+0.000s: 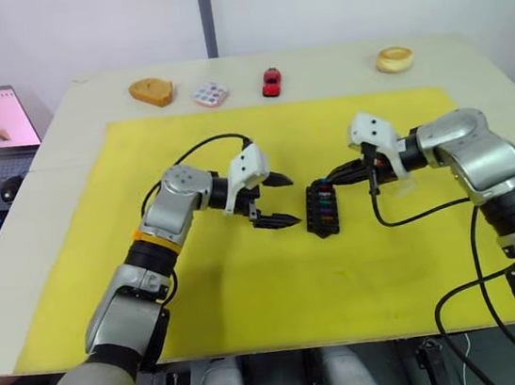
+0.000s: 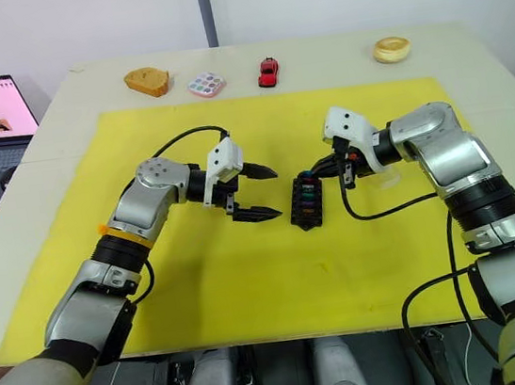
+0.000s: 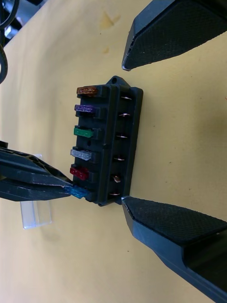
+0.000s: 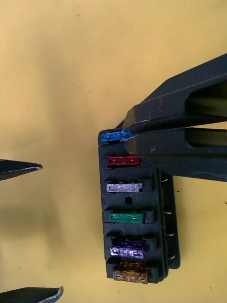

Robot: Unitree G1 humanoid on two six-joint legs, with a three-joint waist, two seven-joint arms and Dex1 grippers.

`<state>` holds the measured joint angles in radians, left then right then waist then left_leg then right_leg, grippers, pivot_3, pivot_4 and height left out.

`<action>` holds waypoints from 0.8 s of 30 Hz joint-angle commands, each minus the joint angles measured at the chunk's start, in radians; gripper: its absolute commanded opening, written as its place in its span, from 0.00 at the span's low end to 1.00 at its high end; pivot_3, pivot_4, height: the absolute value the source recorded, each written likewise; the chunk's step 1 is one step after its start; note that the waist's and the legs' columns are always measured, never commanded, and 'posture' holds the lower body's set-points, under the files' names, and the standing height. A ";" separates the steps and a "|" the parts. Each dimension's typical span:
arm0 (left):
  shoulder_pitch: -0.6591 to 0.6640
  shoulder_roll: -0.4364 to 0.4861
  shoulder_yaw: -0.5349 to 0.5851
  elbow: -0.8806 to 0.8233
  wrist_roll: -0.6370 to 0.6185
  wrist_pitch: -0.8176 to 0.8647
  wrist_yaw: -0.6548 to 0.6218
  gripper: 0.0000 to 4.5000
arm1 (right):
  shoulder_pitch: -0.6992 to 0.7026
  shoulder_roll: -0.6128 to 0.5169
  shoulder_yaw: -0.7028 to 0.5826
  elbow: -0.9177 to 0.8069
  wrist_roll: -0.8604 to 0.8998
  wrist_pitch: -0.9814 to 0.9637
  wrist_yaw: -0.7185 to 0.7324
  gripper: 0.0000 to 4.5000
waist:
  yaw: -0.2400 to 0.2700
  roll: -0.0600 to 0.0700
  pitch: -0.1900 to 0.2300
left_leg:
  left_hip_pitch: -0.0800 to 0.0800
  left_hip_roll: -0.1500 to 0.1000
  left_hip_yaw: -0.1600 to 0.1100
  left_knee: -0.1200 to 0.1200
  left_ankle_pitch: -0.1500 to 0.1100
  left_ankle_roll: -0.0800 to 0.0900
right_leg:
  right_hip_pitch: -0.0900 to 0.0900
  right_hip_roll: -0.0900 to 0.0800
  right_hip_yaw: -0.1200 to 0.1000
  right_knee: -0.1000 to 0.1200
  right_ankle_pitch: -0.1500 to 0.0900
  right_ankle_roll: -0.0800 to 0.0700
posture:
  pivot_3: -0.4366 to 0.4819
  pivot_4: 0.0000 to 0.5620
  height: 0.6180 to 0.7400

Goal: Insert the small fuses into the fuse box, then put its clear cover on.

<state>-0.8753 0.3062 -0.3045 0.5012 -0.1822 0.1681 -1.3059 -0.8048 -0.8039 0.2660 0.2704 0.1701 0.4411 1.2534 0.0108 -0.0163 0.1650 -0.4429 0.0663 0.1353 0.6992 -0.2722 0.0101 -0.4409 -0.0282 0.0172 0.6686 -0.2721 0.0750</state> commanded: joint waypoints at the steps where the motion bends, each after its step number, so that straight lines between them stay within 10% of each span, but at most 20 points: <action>1: -0.010 0.004 0.015 -0.029 0.005 -0.011 0.000 0.99 | -0.034 0.003 -0.036 0.001 0.000 0.013 0.003 0.00 | 0.000 0.000 0.000 | 0.000 0.000 0.000 0.000 0.000 0.000 | 0.000 0.000 0.000 0.000 0.000 0.000 | 0.48 0.27 1.00; 24: -0.001 0.007 0.008 -0.043 0.005 -0.010 -0.005 0.99 | -0.062 0.021 -0.057 0.031 0.020 0.084 0.020 0.00 | -0.001 0.000 0.000 | 0.000 0.000 0.000 0.000 0.000 0.000 | 0.000 0.000 0.000 0.000 0.000 0.000 | 0.48 0.27 1.00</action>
<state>-0.8729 0.3114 -0.3044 0.4947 -0.1822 0.1682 -1.3071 -0.8541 -0.7857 0.2433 0.3097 0.1796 0.5307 1.2680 0.0101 -0.0163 0.1650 -0.4429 0.0663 0.1353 0.6992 -0.2721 0.0100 -0.4410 -0.0282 0.0172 0.6688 -0.2721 0.0750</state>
